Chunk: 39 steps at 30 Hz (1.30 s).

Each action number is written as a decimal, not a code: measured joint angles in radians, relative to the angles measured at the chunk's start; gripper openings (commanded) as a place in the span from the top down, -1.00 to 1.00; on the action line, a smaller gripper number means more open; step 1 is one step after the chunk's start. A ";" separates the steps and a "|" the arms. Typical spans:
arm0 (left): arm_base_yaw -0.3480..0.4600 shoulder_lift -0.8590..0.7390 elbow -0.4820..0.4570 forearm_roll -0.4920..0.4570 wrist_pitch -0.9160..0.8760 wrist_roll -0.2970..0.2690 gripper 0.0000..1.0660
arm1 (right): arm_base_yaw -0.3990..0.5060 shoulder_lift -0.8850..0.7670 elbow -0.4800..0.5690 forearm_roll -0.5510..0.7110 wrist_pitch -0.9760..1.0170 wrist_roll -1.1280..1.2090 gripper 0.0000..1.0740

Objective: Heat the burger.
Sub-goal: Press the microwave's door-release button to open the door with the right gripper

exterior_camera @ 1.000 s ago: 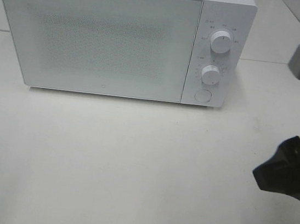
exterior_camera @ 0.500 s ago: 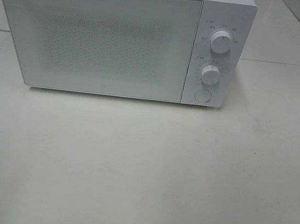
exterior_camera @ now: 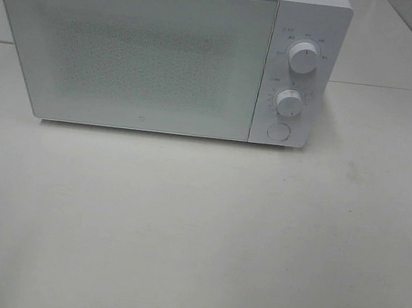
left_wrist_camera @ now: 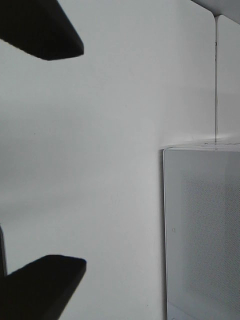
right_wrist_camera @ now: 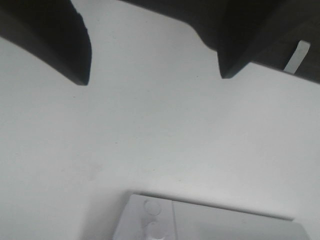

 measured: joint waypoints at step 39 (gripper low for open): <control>0.000 0.000 0.000 0.000 0.000 0.000 -0.83 | -0.222 -0.200 0.116 0.012 -0.142 0.001 -0.29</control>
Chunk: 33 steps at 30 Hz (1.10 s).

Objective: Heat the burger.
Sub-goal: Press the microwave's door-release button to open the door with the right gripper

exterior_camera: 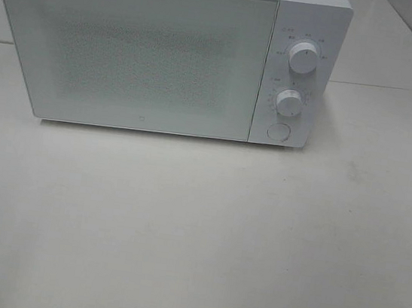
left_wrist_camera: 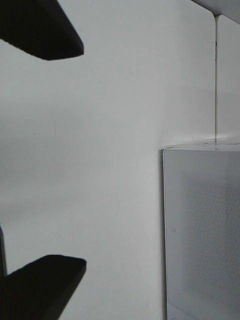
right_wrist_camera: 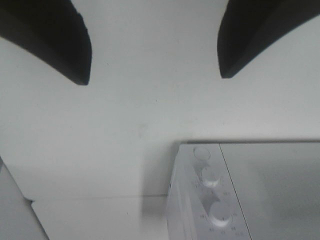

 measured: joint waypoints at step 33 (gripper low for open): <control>0.000 0.000 0.000 0.000 0.000 0.000 -0.83 | 0.000 0.632 -0.021 0.000 -0.583 -0.001 -0.29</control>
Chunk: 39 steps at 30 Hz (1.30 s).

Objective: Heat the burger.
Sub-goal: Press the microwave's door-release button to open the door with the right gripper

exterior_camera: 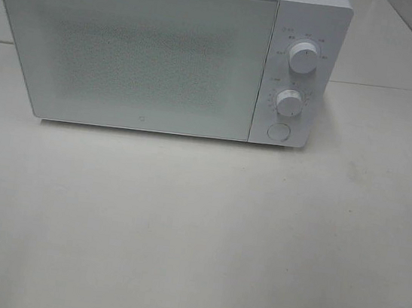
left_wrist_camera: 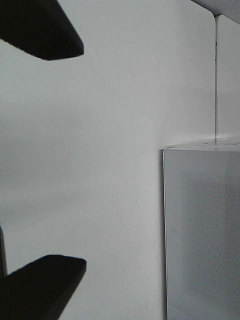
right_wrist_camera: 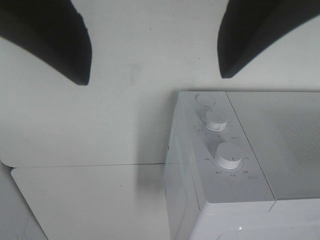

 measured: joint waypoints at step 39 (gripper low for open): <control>0.000 0.000 0.000 0.000 0.000 0.000 -0.83 | 0.000 0.573 0.379 0.255 -1.174 -0.092 -0.29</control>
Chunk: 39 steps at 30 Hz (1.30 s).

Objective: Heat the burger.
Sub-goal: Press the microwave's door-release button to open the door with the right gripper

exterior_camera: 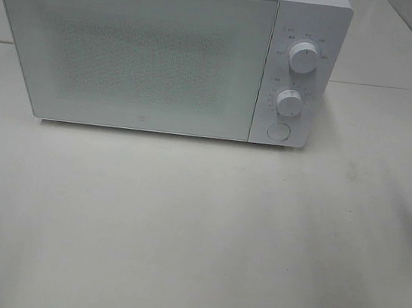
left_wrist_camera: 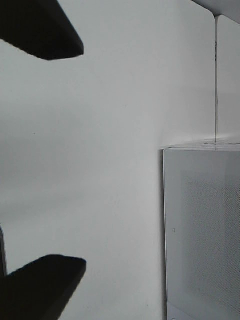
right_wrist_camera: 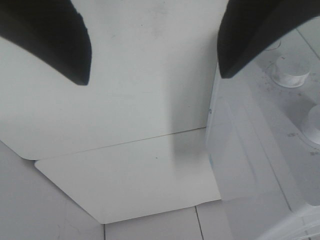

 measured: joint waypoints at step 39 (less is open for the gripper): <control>0.000 0.000 0.000 0.000 0.000 0.000 -0.83 | 0.792 0.518 -0.178 0.723 -0.420 -0.257 -0.28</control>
